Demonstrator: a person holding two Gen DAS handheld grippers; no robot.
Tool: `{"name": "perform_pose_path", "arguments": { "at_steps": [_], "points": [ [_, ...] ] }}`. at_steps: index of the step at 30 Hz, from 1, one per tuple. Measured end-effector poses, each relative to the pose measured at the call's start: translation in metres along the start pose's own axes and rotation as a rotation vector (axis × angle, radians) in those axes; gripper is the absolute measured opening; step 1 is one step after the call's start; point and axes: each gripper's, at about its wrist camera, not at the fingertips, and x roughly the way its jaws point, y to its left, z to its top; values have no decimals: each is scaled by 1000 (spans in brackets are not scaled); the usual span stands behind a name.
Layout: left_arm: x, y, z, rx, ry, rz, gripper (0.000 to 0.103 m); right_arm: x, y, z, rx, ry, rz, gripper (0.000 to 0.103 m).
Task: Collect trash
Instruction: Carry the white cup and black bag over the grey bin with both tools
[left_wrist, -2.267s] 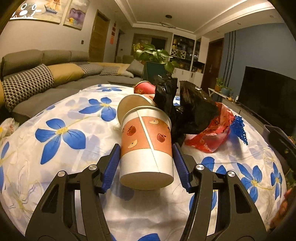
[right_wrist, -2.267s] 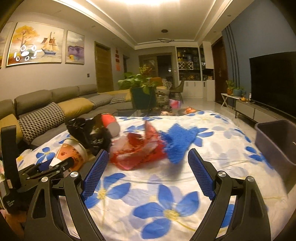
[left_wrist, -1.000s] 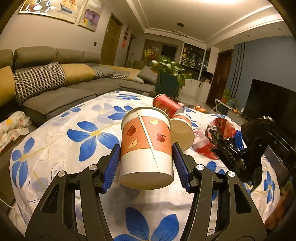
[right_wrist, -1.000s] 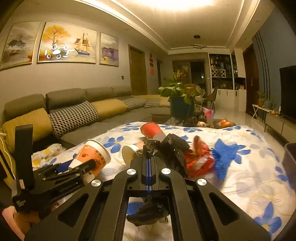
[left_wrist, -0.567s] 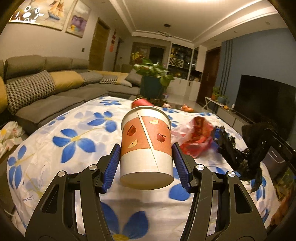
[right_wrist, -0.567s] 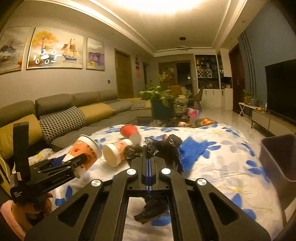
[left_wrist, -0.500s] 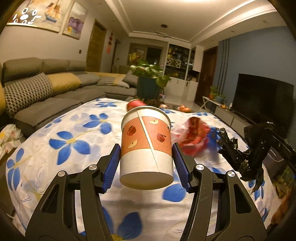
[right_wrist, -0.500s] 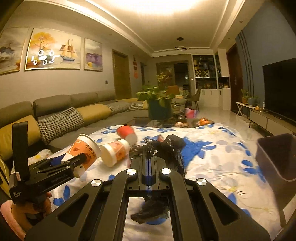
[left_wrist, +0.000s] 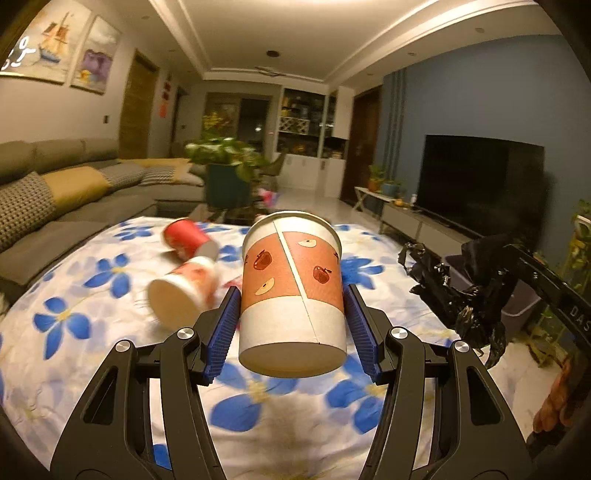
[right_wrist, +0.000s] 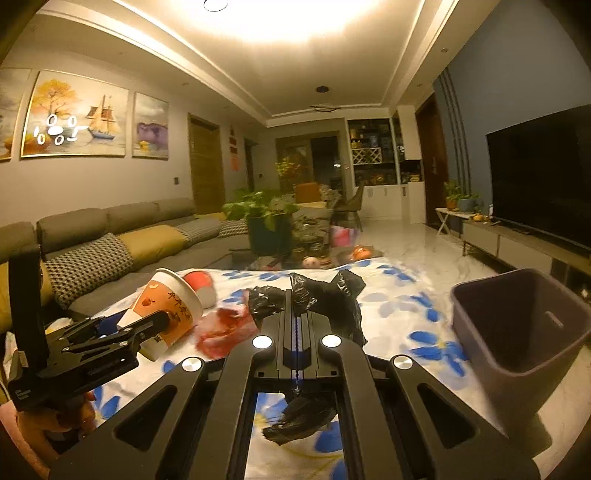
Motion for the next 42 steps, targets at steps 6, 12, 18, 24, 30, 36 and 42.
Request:
{"name": "perform_pose_path", "arguments": {
  "at_steps": [6, 12, 18, 24, 30, 36, 42],
  "points": [
    [16, -29, 9, 38, -7, -64, 56, -9, -31, 10, 8, -25, -75, 1],
    [36, -65, 19, 70, -6, -140, 56, -18, -68, 19, 18, -50, -164, 1],
    [52, -109, 29, 107, -30, -226, 56, -23, -111, 28, 26, -71, -271, 1],
    [75, -154, 36, 126, -50, -314, 56, -19, -152, 30, 42, -68, -352, 1],
    [101, -193, 39, 134, -47, -381, 56, -18, -182, 24, 61, -68, -397, 1],
    [131, -220, 38, 139, -34, -440, 56, -14, -203, 24, 79, -72, -408, 1],
    [152, -244, 35, 147, -20, -497, 56, -13, -218, 22, 93, -75, -414, 1]
  ]
}}
